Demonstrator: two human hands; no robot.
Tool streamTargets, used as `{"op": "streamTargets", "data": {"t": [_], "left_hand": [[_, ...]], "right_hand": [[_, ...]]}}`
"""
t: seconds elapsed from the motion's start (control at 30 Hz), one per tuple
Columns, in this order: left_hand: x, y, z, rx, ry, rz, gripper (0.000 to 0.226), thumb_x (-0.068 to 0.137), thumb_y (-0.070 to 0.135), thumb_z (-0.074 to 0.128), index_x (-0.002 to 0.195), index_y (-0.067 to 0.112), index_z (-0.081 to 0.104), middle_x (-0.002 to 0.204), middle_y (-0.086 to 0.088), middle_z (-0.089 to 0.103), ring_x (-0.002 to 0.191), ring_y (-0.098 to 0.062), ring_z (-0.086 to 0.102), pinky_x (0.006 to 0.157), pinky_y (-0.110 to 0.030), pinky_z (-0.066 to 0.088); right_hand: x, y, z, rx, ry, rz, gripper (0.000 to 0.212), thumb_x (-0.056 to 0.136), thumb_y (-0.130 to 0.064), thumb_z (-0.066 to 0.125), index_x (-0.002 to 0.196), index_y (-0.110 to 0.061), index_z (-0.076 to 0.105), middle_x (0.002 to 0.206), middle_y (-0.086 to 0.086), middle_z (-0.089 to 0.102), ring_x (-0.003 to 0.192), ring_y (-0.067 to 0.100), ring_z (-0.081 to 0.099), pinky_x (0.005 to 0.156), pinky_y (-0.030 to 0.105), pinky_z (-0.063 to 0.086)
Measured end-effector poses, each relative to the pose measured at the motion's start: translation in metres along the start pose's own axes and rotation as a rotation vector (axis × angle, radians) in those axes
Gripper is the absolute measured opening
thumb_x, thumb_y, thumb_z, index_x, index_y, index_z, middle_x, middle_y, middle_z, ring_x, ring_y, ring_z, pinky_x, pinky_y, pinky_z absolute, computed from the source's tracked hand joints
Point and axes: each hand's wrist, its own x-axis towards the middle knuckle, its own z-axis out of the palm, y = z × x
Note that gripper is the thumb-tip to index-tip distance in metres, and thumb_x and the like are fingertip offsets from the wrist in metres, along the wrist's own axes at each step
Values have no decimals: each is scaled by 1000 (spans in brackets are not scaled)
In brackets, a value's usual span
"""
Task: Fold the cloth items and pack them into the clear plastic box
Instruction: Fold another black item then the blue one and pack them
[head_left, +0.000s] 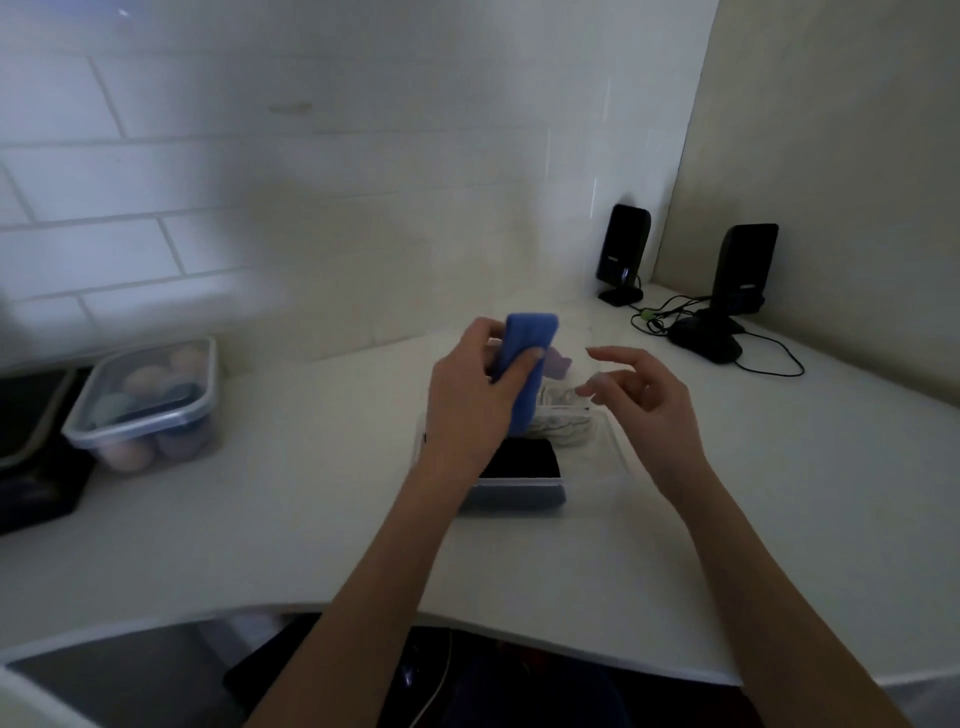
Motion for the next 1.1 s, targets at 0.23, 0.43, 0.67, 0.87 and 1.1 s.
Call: {"op": "streamTargets", "data": {"t": [0.23,0.43,0.67,0.87,1.1], "left_hand": [[4,3,23,-65,-246,-53,18,78,26,72,86,19,58,93,-9,67,84,-17,64,73,-26,50],[2,9,31,-113,-269,-37,15,75,21,75,84,16,64,87,-5,68,84,-14,63,73,-15,50],[13,5,21,-22,-506,-52,36,70,24,79,98,32,59,103,8,63,93,-2,60,75,-11,43],[24,-6,12,-209,-548,-285,44,71,14,75,108,25,53,113,1,61,105,-11,58,81,-20,46],[30,-2,27,-124,-467,-443,47,90,41,52,62,7,66,53,-1,64,63,-20,60,74,-32,53]], "right_hand": [[0,3,-2,89,-197,45,37,80,-3,69,108,-25,59,92,4,71,85,13,66,76,35,55],[4,12,-8,92,-119,21,26,77,-9,73,102,-11,65,97,23,68,93,41,61,77,58,49],[6,19,-10,74,-51,23,17,76,-1,70,92,2,64,88,27,65,78,40,61,72,51,53],[8,20,-16,258,3,76,23,82,12,57,98,-5,61,82,-7,72,81,5,67,75,19,53],[24,33,-15,45,-52,255,31,91,2,51,120,14,49,84,-6,53,67,-19,59,86,30,46]]}}
